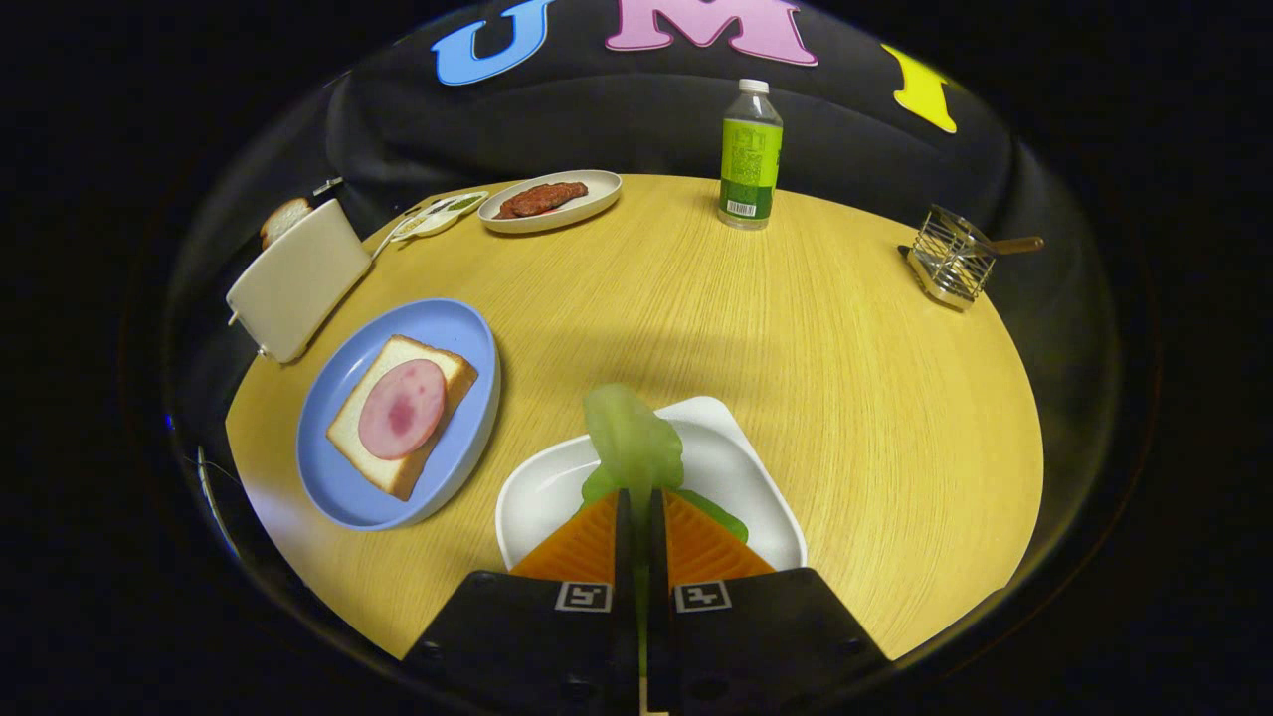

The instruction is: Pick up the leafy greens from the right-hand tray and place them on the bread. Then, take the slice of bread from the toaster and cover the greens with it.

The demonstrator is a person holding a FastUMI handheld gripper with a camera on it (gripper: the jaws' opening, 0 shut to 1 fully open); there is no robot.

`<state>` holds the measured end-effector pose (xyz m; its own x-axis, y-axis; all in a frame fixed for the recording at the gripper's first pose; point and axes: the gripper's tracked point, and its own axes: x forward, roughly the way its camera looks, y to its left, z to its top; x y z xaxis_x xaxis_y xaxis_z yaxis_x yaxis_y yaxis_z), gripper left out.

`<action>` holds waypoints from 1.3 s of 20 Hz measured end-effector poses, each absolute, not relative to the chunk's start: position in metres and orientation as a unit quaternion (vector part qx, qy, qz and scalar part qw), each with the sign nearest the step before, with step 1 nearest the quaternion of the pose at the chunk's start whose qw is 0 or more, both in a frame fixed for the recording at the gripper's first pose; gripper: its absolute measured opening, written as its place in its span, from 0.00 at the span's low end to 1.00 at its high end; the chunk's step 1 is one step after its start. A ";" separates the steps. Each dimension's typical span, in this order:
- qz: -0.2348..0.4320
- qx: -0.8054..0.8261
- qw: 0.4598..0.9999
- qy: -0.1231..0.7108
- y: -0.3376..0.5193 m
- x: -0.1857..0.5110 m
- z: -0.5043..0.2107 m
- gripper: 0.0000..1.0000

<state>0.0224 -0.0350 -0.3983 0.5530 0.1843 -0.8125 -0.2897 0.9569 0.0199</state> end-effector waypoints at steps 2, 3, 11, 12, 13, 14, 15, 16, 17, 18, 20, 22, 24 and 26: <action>0.134 -0.055 0.878 0.455 -0.040 0.023 -0.390 0.08; 0.135 -0.061 0.881 0.449 -0.042 0.025 -0.382 0.08; 0.163 -0.069 0.898 0.404 -0.004 0.014 -0.299 0.08; 0.171 -0.069 0.898 0.400 0.006 0.011 -0.291 0.08; 0.180 -0.071 0.897 0.397 0.017 0.009 -0.285 0.08; 0.189 -0.074 0.896 0.395 0.027 0.007 -0.282 0.08; 0.195 -0.077 0.894 0.395 0.038 0.006 -0.281 0.08; 0.201 -0.079 0.894 0.394 0.049 0.007 -0.281 0.08; 0.205 -0.080 0.893 0.393 0.060 0.010 -0.282 0.08; 0.208 -0.079 0.891 0.395 0.071 0.012 -0.284 0.08; 0.216 -0.074 0.889 0.397 0.094 0.019 -0.290 0.08; 0.215 -0.076 0.886 0.403 0.112 0.027 -0.300 0.08; 0.221 -0.078 0.882 0.409 0.130 0.032 -0.311 0.08; 0.225 -0.079 0.877 0.418 0.143 0.033 -0.322 0.08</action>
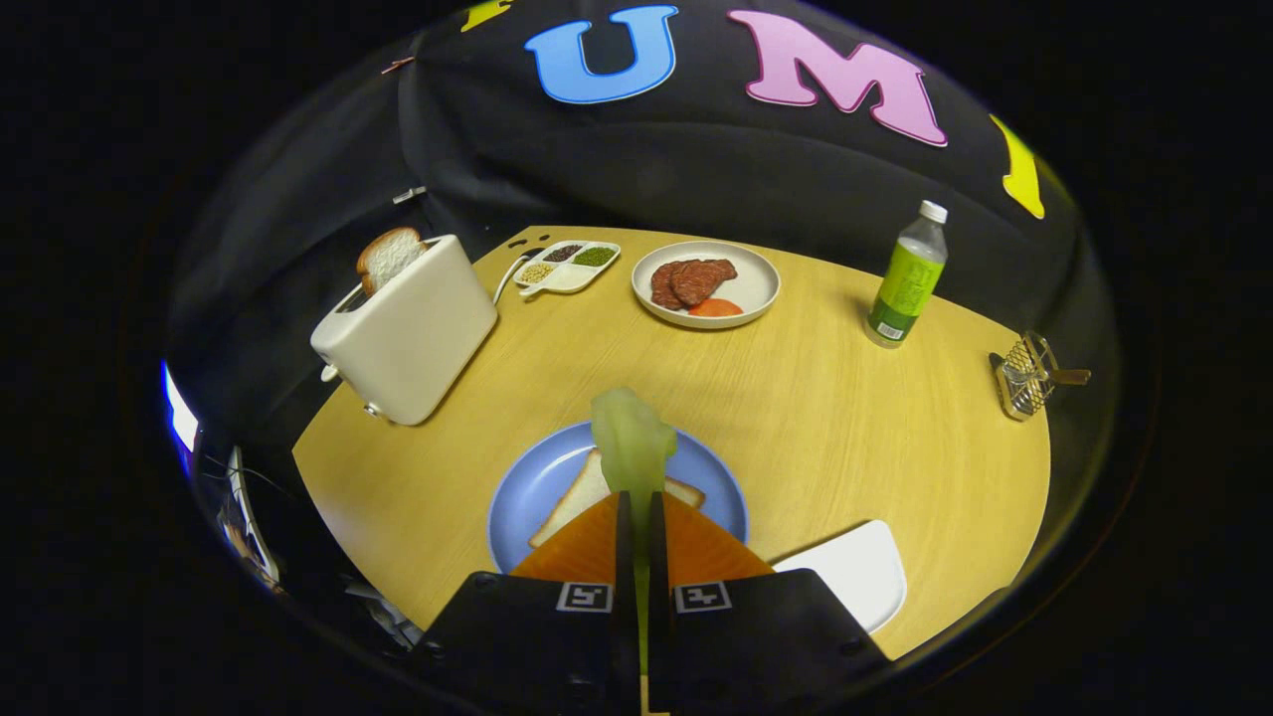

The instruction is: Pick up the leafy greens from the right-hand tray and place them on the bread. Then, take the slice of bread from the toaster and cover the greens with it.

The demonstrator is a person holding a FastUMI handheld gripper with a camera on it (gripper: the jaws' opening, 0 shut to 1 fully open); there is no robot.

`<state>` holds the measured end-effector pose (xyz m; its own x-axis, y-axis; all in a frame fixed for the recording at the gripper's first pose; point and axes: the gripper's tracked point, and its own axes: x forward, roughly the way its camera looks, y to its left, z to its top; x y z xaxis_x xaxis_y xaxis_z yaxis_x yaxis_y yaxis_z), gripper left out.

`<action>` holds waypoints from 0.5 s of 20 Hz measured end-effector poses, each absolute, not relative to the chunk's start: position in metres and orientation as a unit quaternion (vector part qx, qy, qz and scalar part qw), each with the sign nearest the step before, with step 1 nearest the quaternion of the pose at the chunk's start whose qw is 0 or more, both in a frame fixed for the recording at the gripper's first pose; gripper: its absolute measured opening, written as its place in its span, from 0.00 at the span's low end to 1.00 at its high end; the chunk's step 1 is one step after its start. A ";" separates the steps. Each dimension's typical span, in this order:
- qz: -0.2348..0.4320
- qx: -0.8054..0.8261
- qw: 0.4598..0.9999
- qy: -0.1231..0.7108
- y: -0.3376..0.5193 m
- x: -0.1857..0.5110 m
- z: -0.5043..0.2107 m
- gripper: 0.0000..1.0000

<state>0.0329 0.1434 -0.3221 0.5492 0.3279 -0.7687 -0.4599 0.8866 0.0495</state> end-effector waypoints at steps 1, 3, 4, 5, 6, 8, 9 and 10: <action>0.224 -0.080 0.874 0.425 0.147 0.033 -0.328 0.08; 0.222 -0.079 0.868 0.437 0.154 0.032 -0.340 0.09; 0.220 -0.080 0.866 0.441 0.156 0.032 -0.345 0.09; 0.217 -0.082 0.865 0.445 0.157 0.032 -0.349 0.11; 0.215 -0.085 0.863 0.449 0.157 0.032 -0.353 0.11; 0.213 -0.088 0.862 0.452 0.159 0.034 -0.357 0.15; 0.210 -0.090 0.862 0.453 0.158 0.035 -0.358 0.16; 0.209 -0.090 0.861 0.454 0.158 0.035 -0.360 0.24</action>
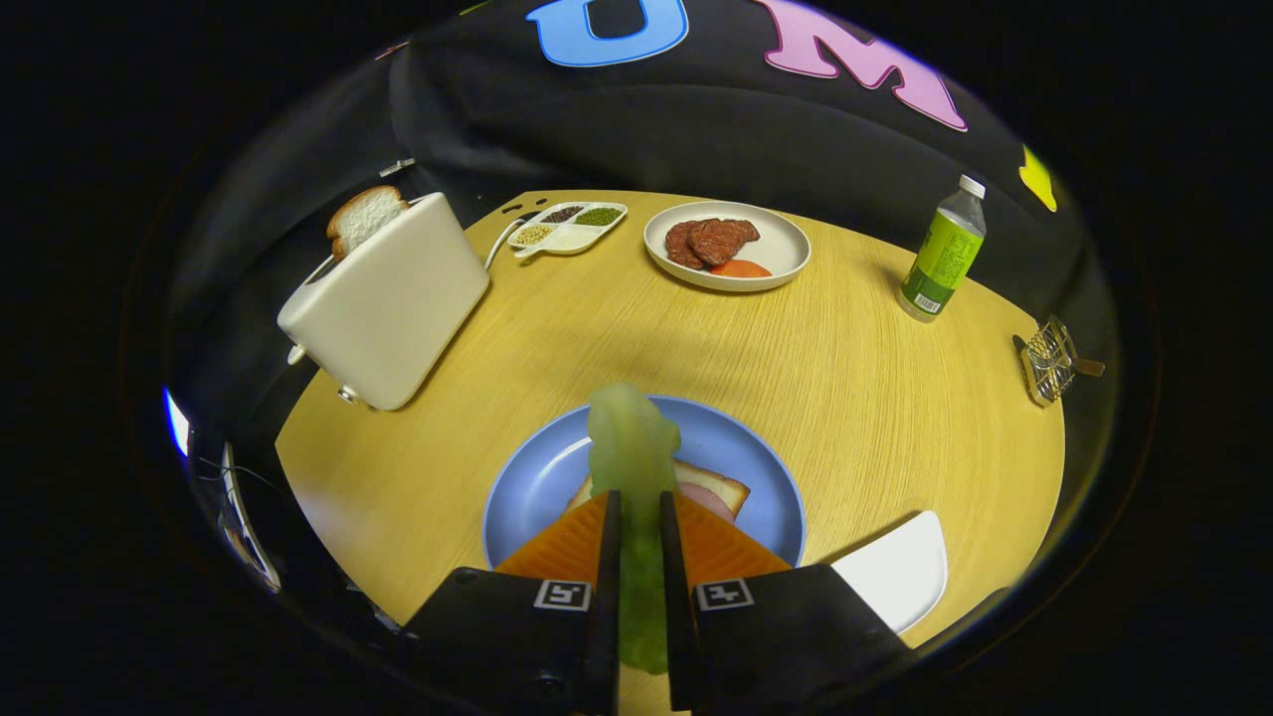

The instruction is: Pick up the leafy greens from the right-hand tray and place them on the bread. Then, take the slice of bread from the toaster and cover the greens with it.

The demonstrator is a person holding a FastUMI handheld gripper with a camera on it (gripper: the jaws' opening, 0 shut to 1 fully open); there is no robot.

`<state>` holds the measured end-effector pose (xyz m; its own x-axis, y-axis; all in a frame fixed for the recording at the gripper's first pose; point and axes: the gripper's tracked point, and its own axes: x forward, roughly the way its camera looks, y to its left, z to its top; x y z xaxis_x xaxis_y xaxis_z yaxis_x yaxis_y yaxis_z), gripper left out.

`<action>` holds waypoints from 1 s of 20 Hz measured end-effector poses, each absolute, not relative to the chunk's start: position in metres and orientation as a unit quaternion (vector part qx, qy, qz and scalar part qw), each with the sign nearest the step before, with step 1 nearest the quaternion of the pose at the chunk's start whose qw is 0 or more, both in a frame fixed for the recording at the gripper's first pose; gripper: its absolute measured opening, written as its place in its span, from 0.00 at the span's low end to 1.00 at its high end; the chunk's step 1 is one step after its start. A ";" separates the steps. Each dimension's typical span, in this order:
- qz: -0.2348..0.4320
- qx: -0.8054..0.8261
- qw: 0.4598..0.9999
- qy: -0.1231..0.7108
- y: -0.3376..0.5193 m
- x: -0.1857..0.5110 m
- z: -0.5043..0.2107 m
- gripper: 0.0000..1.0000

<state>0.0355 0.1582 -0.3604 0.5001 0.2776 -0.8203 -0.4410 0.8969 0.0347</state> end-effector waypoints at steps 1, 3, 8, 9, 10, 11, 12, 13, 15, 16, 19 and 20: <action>0.205 -0.092 0.862 0.455 0.158 0.037 -0.361 0.29; 0.201 -0.094 0.862 0.456 0.156 0.037 -0.363 0.42; 0.211 -0.084 0.868 0.441 0.161 0.034 -0.347 0.84; 0.213 -0.081 0.872 0.434 0.163 0.035 -0.341 0.89; 0.216 -0.076 0.876 0.425 0.165 0.034 -0.332 1.00; 0.217 -0.074 0.881 0.414 0.167 0.035 -0.322 1.00; 0.220 -0.071 0.886 0.402 0.170 0.037 -0.312 1.00; 0.223 -0.068 0.890 0.391 0.174 0.039 -0.302 0.99; 0.226 -0.062 0.897 0.376 0.183 0.043 -0.280 0.99; 0.227 -0.056 0.899 0.369 0.189 0.045 -0.269 0.99; 0.240 -0.029 0.906 0.348 0.218 0.055 -0.236 0.99; 0.247 -0.025 0.907 0.339 0.227 0.059 -0.225 0.99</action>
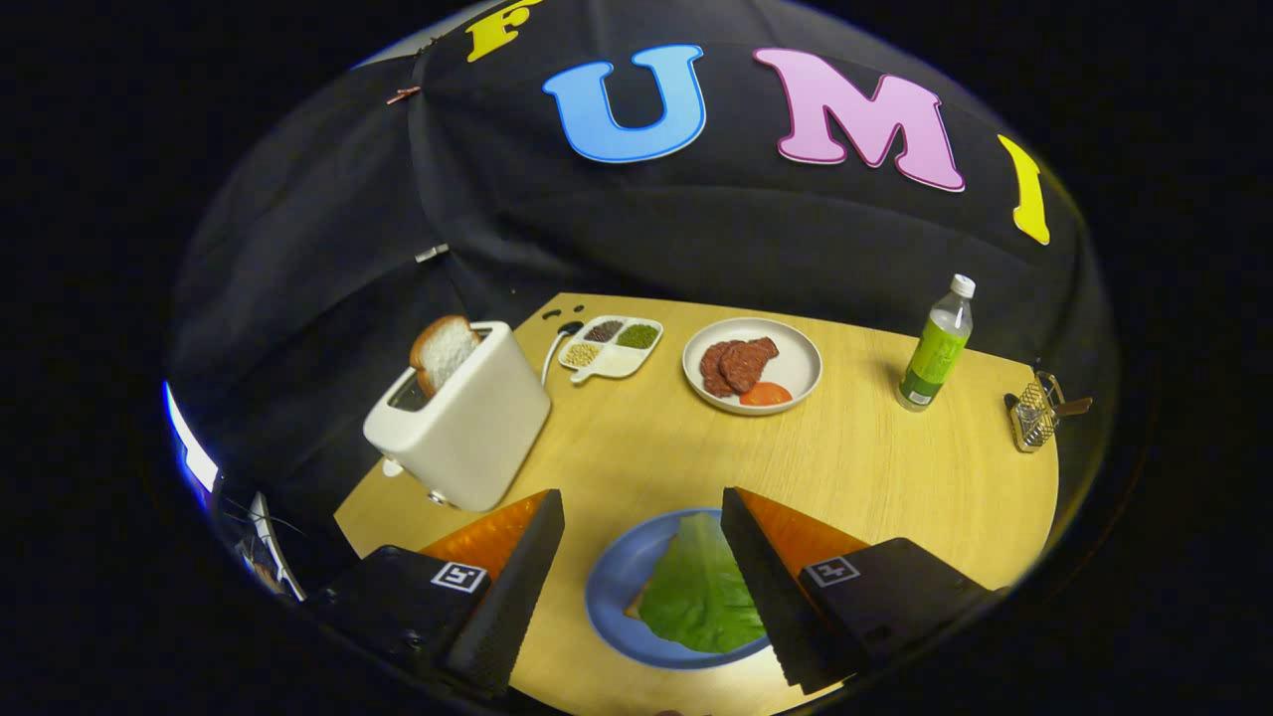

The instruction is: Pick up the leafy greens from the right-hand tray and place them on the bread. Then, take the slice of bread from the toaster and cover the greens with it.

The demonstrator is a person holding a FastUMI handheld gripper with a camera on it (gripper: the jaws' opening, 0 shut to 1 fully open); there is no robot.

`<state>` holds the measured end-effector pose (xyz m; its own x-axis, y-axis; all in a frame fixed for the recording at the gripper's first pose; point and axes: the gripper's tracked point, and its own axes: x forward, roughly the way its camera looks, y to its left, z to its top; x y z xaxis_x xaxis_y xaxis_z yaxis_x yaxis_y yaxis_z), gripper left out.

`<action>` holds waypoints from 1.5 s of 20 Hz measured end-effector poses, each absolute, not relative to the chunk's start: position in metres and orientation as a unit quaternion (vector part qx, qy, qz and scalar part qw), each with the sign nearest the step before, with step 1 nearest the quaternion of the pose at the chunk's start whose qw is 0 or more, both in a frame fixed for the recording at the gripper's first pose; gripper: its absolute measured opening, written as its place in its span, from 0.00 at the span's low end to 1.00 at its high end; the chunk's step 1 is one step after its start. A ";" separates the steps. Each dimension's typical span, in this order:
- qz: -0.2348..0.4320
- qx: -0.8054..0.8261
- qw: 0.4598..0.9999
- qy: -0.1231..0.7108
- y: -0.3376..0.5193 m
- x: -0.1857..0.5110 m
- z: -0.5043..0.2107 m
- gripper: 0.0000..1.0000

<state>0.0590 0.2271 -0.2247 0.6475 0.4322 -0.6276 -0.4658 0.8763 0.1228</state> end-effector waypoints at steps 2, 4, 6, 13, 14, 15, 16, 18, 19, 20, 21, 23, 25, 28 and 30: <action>0.260 -0.026 0.909 0.324 0.246 0.067 -0.206 0.99; 0.272 -0.027 0.910 0.313 0.267 0.073 -0.190 0.99; 0.284 -0.026 0.910 0.300 0.291 0.081 -0.176 0.99; 0.319 -0.045 0.905 0.279 0.374 0.100 -0.158 0.99; 0.323 -0.047 0.903 0.279 0.388 0.102 -0.158 0.99; 0.328 -0.048 0.901 0.280 0.399 0.103 -0.159 0.99; 0.334 -0.051 0.899 0.280 0.411 0.104 -0.163 0.99; 0.340 -0.056 0.896 0.280 0.432 0.109 -0.169 0.99; 0.342 -0.059 0.895 0.281 0.441 0.113 -0.174 0.99; 0.343 -0.064 0.893 0.285 0.449 0.115 -0.181 0.99; 0.343 -0.067 0.891 0.289 0.456 0.118 -0.188 0.99; 0.338 -0.072 0.890 0.299 0.468 0.125 -0.205 0.99; 0.332 -0.079 0.888 0.310 0.478 0.130 -0.222 0.99; 0.326 -0.093 0.883 0.325 0.488 0.134 -0.246 0.99; 0.320 -0.102 0.882 0.332 0.492 0.134 -0.258 0.99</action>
